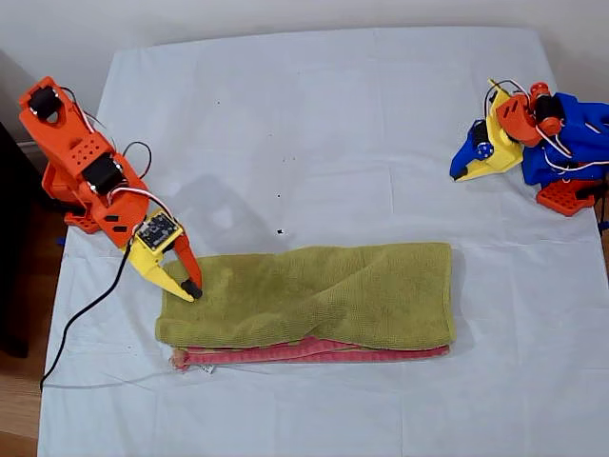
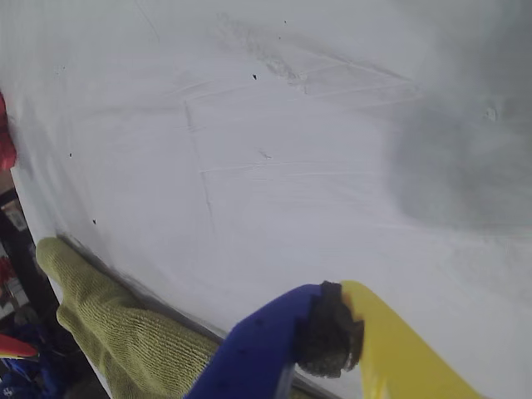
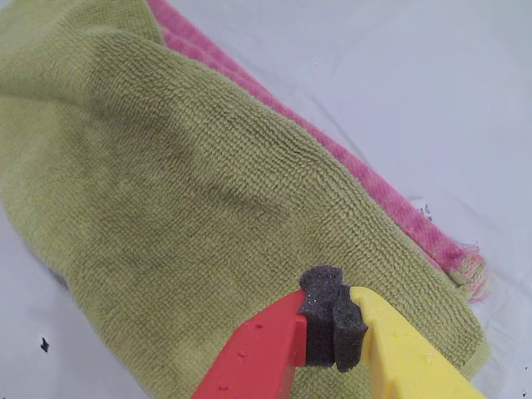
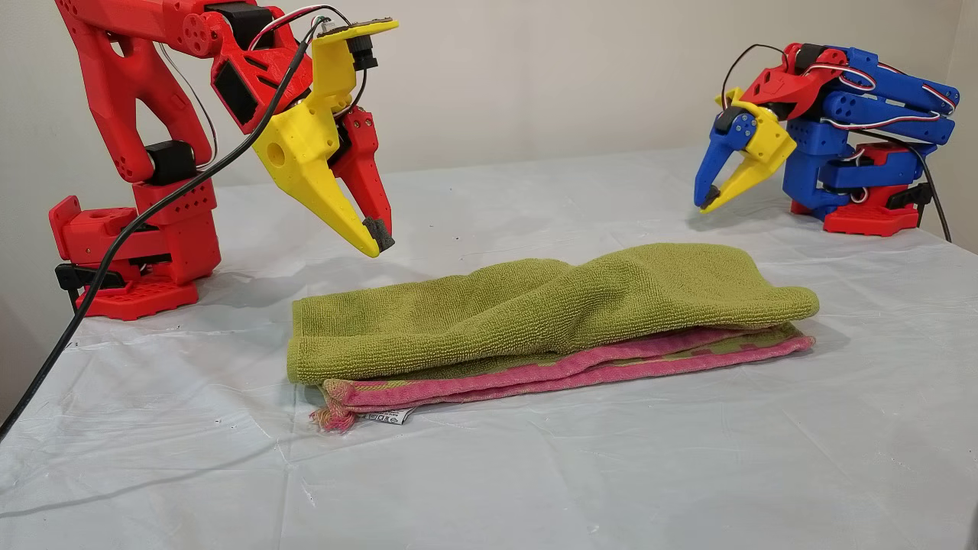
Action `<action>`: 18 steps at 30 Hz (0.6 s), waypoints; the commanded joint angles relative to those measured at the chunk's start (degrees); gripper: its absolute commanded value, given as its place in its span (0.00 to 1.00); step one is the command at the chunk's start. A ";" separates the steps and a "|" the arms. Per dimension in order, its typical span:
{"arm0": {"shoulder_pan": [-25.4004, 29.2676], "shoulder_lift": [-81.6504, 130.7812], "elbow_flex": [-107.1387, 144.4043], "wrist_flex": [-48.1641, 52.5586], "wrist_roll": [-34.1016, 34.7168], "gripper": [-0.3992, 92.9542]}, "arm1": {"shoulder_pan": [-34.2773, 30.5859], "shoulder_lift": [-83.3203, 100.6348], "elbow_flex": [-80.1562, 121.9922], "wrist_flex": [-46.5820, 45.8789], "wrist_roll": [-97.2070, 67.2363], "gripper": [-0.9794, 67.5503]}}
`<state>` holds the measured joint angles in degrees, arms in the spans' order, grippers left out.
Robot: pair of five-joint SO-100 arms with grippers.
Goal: Fold the towel.
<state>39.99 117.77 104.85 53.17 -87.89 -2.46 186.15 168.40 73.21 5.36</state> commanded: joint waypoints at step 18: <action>13.10 -0.62 -24.08 37.71 17.75 0.01 | -0.88 12.04 5.36 0.09 -0.62 0.02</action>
<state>51.68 116.98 87.98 84.38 -70.75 -2.46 186.15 168.40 73.21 5.19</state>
